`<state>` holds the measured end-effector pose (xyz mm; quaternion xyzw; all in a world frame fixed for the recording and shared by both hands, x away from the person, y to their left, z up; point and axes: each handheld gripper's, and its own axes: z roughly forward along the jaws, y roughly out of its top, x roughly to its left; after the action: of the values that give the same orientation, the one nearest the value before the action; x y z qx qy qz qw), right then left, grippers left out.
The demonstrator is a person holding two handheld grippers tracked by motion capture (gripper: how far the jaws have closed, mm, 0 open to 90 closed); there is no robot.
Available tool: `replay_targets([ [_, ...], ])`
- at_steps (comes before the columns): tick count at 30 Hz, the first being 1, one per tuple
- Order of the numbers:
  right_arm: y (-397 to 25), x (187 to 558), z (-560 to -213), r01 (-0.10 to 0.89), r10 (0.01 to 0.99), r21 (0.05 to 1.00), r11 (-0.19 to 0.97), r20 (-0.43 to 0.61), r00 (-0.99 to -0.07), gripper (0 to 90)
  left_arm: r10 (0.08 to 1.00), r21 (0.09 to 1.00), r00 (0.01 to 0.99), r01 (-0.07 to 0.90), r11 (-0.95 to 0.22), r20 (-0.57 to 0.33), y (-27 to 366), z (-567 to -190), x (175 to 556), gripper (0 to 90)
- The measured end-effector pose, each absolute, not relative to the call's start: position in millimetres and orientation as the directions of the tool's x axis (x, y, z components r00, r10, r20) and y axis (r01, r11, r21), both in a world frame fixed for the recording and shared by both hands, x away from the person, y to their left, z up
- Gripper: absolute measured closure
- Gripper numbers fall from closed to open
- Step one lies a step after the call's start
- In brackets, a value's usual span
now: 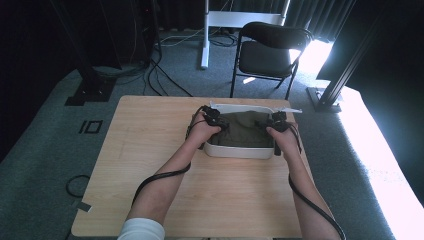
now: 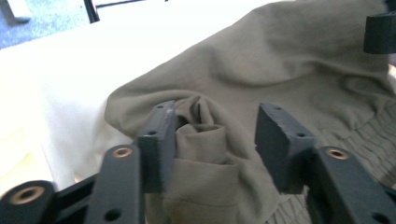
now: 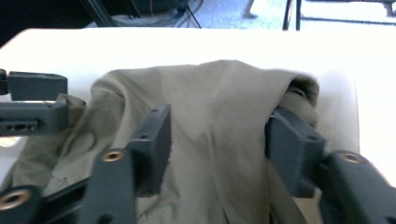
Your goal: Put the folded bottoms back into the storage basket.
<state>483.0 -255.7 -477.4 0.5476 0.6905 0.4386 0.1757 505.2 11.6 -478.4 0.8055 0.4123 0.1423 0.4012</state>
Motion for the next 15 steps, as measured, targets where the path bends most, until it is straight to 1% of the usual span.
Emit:
replay_targets([
  [2,-255.7,483.3,-475.0,0.601,0.906,0.799,0.020,0.239,-0.348,35.0,0.778,0.771,0.622,0.537,-0.341,-0.090,10.2,-476.1,504.4,39.1],
  [4,-255.5,483.1,-473.1,0.585,0.903,0.811,0.006,0.247,-0.351,28.8,0.786,0.784,0.609,0.537,-0.313,-0.104,10.1,-473.1,503.1,35.2],
  [6,-256.1,481.8,-470.5,0.572,0.903,0.820,0.031,0.222,-0.368,27.9,0.786,0.797,0.609,0.525,-0.297,-0.108,9.8,-469.6,502.1,28.2],
  [9,-255.7,479.3,-467.1,0.539,0.897,0.838,0.083,0.172,-0.406,22.4,0.776,0.809,0.622,0.507,-0.298,-0.105,10.1,-464.6,498.1,26.5],
  [10,-255.2,478.2,-466.3,0.539,0.895,0.838,0.084,0.175,-0.411,21.7,0.773,0.808,0.628,0.502,-0.308,-0.096,10.0,-464.0,496.9,26.3],
  [11,-254.8,477.5,-465.8,0.535,0.893,0.840,0.086,0.173,-0.416,20.7,0.764,0.813,0.639,0.489,-0.316,-0.087,9.6,-463.8,495.2,24.3],
  [12,-254.2,476.0,-464.6,0.527,0.891,0.844,0.101,0.159,-0.425,20.3,0.765,0.812,0.638,0.491,-0.315,-0.089,9.2,-463.5,493.7,19.6],
  [13,-253.6,474.5,-463.5,0.524,0.893,0.846,0.102,0.154,-0.422,19.9,0.766,0.810,0.637,0.491,-0.320,-0.084,9.2,-463.1,492.0,18.2],
  [15,-253.0,472.1,-461.7,0.525,0.890,0.846,0.090,0.168,-0.424,18.4,0.773,0.825,0.629,0.478,-0.301,-0.082,9.7,-462.4,489.3,18.2],
])
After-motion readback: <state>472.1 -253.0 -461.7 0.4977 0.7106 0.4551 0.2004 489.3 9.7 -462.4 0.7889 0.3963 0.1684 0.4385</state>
